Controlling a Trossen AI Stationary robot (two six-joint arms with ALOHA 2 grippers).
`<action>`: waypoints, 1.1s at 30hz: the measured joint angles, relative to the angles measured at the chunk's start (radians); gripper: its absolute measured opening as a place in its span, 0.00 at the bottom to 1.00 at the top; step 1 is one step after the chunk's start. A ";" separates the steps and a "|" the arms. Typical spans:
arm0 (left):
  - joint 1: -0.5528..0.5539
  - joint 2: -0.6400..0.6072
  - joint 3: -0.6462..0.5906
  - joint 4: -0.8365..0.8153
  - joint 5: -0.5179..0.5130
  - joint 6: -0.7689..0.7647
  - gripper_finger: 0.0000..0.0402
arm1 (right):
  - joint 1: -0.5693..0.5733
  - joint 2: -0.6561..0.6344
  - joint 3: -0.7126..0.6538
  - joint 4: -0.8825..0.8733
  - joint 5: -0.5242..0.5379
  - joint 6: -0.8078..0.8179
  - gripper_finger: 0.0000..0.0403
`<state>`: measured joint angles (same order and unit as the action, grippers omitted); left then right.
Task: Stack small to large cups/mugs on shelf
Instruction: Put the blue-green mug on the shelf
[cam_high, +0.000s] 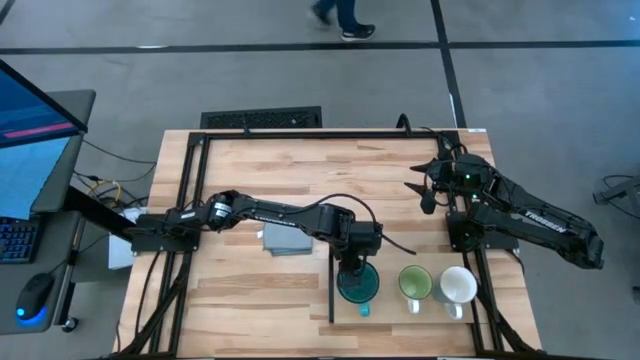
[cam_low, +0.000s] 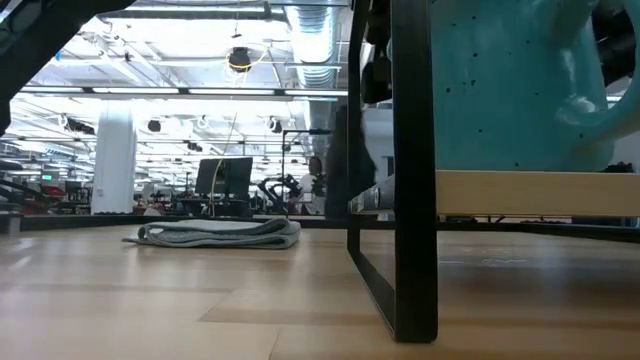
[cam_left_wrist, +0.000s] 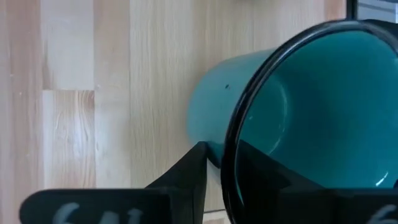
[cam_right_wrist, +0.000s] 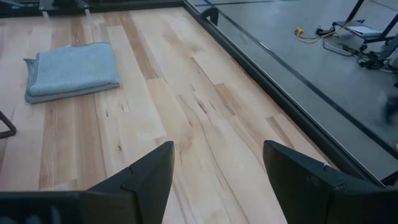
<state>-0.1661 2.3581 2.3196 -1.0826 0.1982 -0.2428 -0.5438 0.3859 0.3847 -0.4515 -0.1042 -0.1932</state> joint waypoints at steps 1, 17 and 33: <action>0.000 0.000 0.000 0.008 0.001 0.006 0.17 | 0.000 0.000 0.000 0.000 0.000 0.000 0.67; 0.003 0.000 0.000 0.073 0.007 0.058 0.18 | 0.000 0.000 0.000 -0.001 0.000 0.000 0.67; 0.012 0.000 0.000 0.103 0.006 0.064 0.18 | 0.000 0.000 0.000 -0.002 0.000 0.000 0.67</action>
<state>-0.1544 2.3578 2.3196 -0.9794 0.2045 -0.1783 -0.5438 0.3859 0.3847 -0.4530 -0.1043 -0.1928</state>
